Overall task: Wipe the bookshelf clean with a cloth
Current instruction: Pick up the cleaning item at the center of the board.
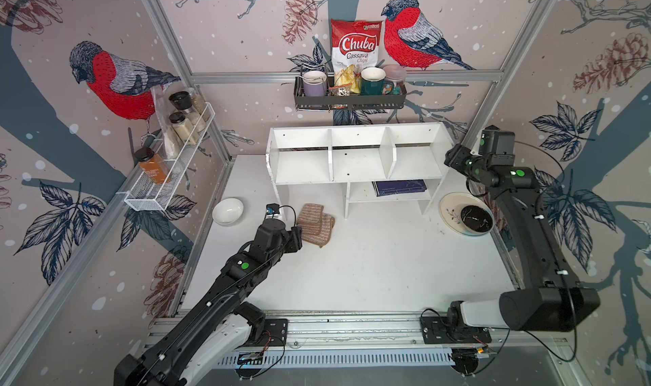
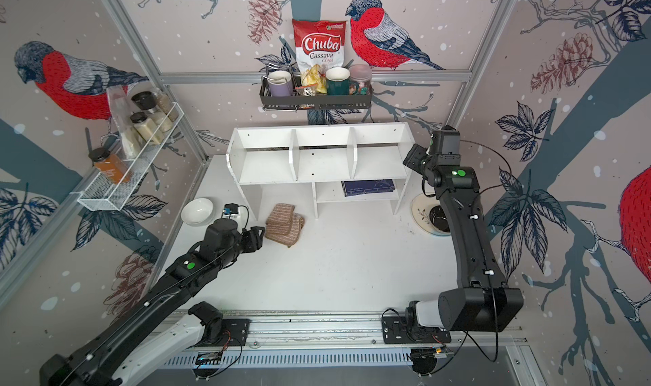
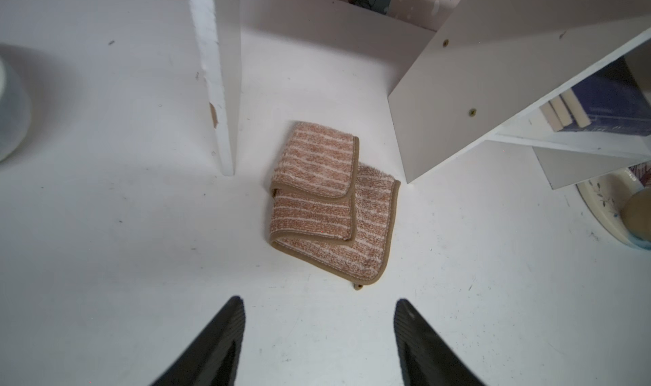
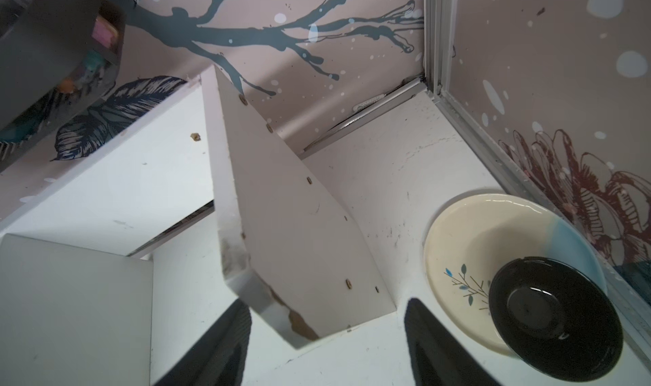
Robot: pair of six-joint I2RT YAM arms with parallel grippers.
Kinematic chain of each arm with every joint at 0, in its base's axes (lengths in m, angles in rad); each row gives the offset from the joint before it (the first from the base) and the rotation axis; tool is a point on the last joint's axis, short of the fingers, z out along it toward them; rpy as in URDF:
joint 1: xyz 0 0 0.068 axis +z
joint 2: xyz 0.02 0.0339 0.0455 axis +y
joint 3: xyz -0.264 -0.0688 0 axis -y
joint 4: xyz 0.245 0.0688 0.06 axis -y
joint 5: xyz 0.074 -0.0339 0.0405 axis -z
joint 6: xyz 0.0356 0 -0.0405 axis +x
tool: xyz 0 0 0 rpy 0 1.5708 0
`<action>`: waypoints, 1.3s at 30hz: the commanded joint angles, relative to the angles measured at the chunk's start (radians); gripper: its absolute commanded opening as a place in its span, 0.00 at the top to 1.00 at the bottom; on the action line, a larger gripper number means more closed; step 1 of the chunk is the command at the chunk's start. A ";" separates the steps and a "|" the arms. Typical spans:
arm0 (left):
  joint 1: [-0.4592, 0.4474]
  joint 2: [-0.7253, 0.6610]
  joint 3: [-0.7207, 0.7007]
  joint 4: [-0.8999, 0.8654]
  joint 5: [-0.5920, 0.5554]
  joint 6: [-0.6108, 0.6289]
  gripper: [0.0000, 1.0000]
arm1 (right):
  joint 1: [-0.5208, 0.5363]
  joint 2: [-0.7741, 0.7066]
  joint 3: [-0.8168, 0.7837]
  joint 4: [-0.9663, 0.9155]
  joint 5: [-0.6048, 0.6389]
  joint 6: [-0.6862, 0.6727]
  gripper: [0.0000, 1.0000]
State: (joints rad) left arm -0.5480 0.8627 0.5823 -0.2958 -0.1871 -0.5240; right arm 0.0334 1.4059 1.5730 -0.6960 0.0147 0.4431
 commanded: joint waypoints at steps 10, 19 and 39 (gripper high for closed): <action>-0.053 0.504 0.072 0.513 -0.074 0.017 0.24 | 0.041 0.076 0.060 -0.038 -0.043 -0.069 0.49; -0.073 0.723 0.001 0.543 -0.072 -0.037 0.20 | 0.042 0.054 0.035 -0.027 -0.045 -0.047 0.51; -0.193 0.122 0.350 -0.080 -0.297 0.196 1.00 | 0.073 0.030 0.019 0.001 -0.049 -0.036 0.96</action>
State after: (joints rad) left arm -0.7525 1.0389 0.8345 -0.2001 -0.3805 -0.4320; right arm 0.0978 1.4445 1.5890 -0.7418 0.0780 0.2241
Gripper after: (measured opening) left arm 0.071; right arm 0.078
